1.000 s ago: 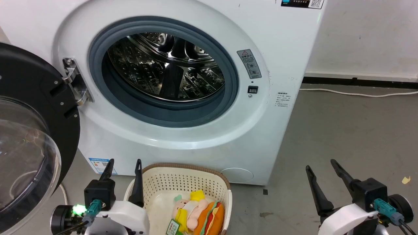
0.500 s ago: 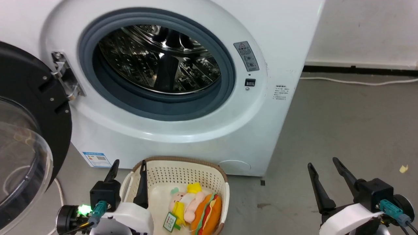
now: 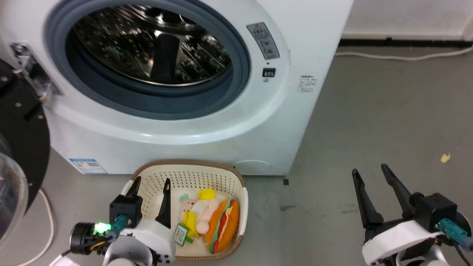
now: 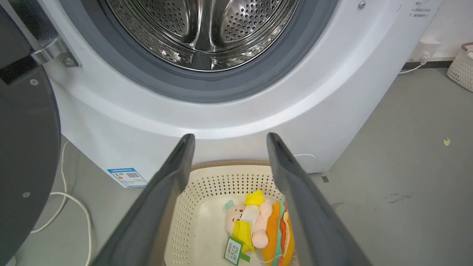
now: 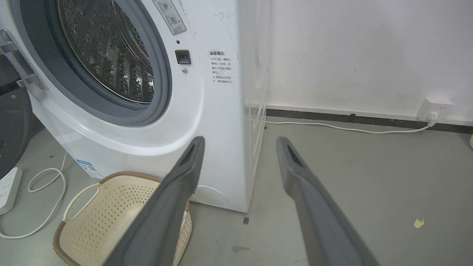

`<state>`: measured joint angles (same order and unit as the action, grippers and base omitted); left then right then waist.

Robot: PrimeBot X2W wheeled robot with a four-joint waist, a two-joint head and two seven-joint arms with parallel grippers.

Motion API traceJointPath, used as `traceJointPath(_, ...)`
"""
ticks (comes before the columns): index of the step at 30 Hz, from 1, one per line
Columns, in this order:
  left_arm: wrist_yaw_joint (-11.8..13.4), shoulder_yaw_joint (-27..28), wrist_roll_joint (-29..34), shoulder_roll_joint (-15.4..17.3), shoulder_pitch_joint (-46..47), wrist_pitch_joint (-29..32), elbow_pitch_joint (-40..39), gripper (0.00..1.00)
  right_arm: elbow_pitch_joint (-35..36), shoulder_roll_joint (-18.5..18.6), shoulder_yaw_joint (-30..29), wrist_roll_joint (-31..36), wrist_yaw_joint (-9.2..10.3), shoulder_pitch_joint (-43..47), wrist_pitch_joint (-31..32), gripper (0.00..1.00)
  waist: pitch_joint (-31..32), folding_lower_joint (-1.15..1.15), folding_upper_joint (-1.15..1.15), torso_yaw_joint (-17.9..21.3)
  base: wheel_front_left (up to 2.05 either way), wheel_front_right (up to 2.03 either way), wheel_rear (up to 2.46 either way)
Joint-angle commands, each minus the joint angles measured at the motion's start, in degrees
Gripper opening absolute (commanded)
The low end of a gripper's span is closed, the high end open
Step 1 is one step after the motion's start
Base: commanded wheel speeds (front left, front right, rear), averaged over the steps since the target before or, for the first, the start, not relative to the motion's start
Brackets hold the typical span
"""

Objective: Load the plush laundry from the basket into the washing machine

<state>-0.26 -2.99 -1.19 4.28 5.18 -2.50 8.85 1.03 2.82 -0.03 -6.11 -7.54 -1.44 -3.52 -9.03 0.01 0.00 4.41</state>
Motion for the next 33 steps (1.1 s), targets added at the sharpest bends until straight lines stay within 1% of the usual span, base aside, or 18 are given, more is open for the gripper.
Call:
traceJointPath(1, -0.5, -0.4, -0.2, 0.4, 1.5, 0.2, 1.2, 1.0, 0.5, 0.0, 0.1, -0.8, 0.01, -1.0, -0.6, 1.0, -1.4, -0.01, 0.0, 0.9, 0.0, 0.0, 0.0)
traceJointPath(11, -2.0, -2.8, -0.7, 2.3, 6.4, 2.8, 8.5, 1.0, 0.9, 0.0, 0.9, -3.6, 0.02, -2.7, -1.8, 1.0, -6.8, -0.01, 0.0, 3.2, 0.0, 0.0, 0.0)
traceJointPath(15, -2.4, -4.2, -2.3, 2.9, 8.2, 4.3, 11.7, 1.0, 1.2, 0.0, 1.3, -4.7, 0.02, -3.3, -2.3, 1.0, -9.0, -0.01, 0.0, 4.3, 0.0, 0.0, 0.0)
traceJointPath(30, -3.3, -9.4, -6.3, 7.7, 15.9, 7.6, 22.0, 1.0, 2.3, 0.0, 2.7, -8.7, 0.03, -5.7, -4.1, 1.0, -18.0, -0.01, 0.0, 8.1, 0.0, 0.0, 0.0)
traceJointPath(33, -3.5, -9.7, -7.6, 7.9, 17.6, 8.5, 24.1, 1.0, 2.7, 0.0, 2.8, -9.5, 0.03, -6.0, -4.4, 1.0, -19.7, -0.01, 0.0, 8.5, 0.0, 0.0, 0.0)
